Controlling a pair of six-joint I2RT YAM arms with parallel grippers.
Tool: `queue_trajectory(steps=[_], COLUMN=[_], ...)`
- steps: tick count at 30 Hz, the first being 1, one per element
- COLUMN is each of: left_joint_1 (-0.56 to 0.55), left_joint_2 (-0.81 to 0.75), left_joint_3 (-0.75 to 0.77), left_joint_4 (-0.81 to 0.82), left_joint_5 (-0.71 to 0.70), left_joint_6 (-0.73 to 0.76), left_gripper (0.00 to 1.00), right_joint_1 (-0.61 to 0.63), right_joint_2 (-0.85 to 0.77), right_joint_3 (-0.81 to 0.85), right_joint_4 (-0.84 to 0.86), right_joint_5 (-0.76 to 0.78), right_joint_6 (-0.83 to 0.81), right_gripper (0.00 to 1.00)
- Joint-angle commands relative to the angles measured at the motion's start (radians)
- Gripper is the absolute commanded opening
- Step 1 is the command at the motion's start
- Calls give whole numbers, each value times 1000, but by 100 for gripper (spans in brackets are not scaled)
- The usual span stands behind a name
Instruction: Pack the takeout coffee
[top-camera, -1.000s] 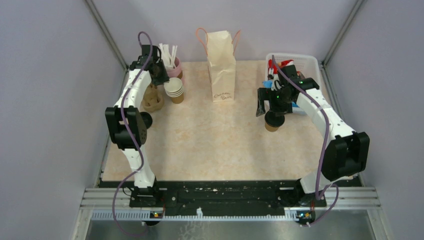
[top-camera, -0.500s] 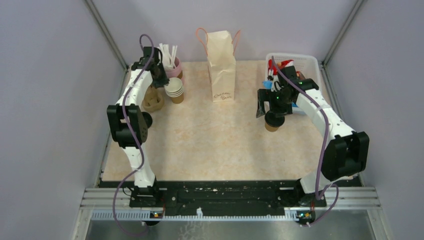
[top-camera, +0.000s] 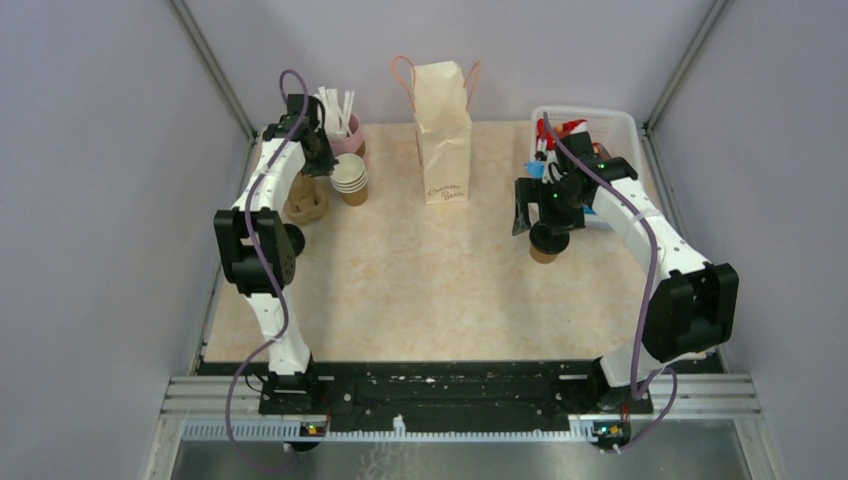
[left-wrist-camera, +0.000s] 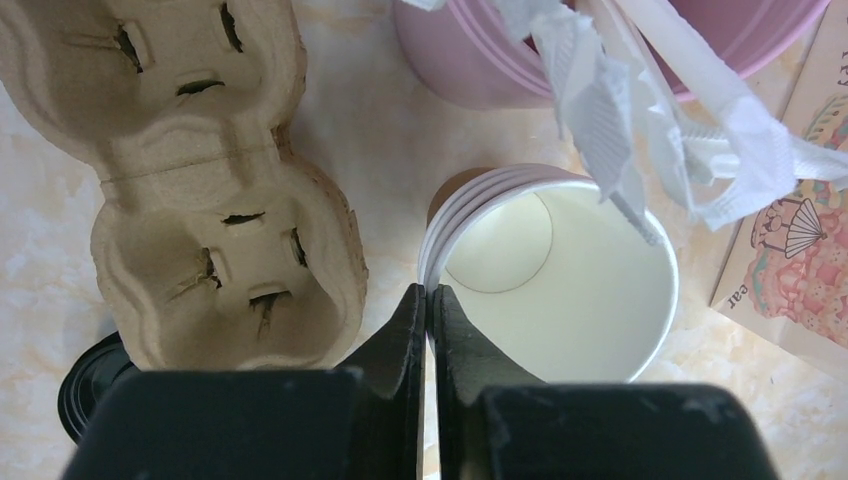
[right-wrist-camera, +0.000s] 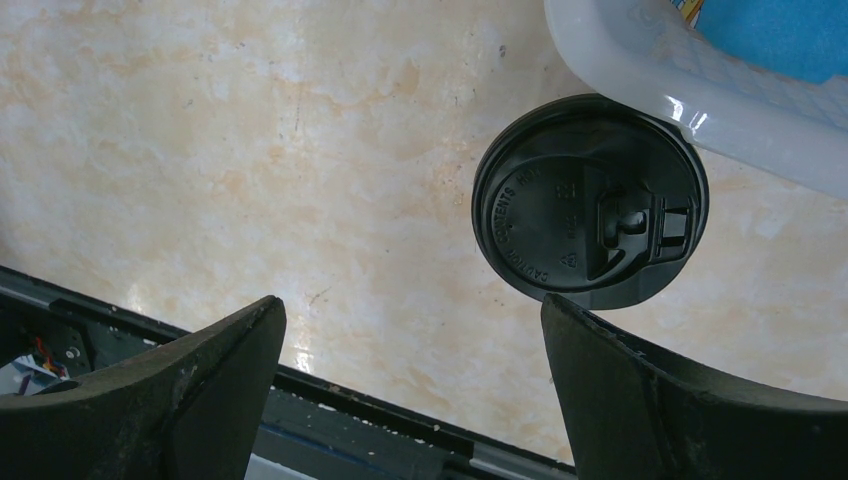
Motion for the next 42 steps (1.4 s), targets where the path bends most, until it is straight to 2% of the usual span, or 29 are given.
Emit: queue_trajectory(steps=[1, 3, 10, 13, 16, 17, 21, 25, 33, 37, 42], left_joint_1=[4, 3, 4, 5, 24, 54, 60, 48, 49, 38, -156], left_joint_2=[7, 4, -21, -42, -39, -37, -71, -105, -208, -319, -540], left_joint_3=[34, 46, 111, 84, 42, 53, 2, 50, 115, 48, -222], left_joint_4=[5, -6, -68, -45, -25, -44, -9, -16, -17, -31, 0], left_joint_5=[-6, -6, 3, -14, 50, 113, 95, 32, 52, 126, 71], left_joint_6=[6, 6, -7, -29, -105, -120, -127, -108, -78, -37, 35], left_gripper=[6, 0, 0, 0, 0, 0, 0, 0, 0, 0, 0], right_joint_1=[-6, -5, -6, -5, -5, -4, -5, -6, -3, 16, 71], right_joint_2=[-17, -15, -14, -13, -8, -8, -23, -20, -24, -47, -112], right_joint_3=[4, 4, 5, 2, 5, 5, -4, 3, 36, 36, -5], right_joint_4=[17, 17, 15, 18, 18, 15, 18, 15, -1, 1, 8], right_joint_5=[-4, -3, -5, -9, -15, -15, -13, -13, -43, -58, -32], right_joint_6=[-15, -15, -15, -15, -15, -16, -16, -15, -1, 6, 4], right_gripper=[98, 98, 98, 98, 98, 98, 98, 98, 99, 99, 99])
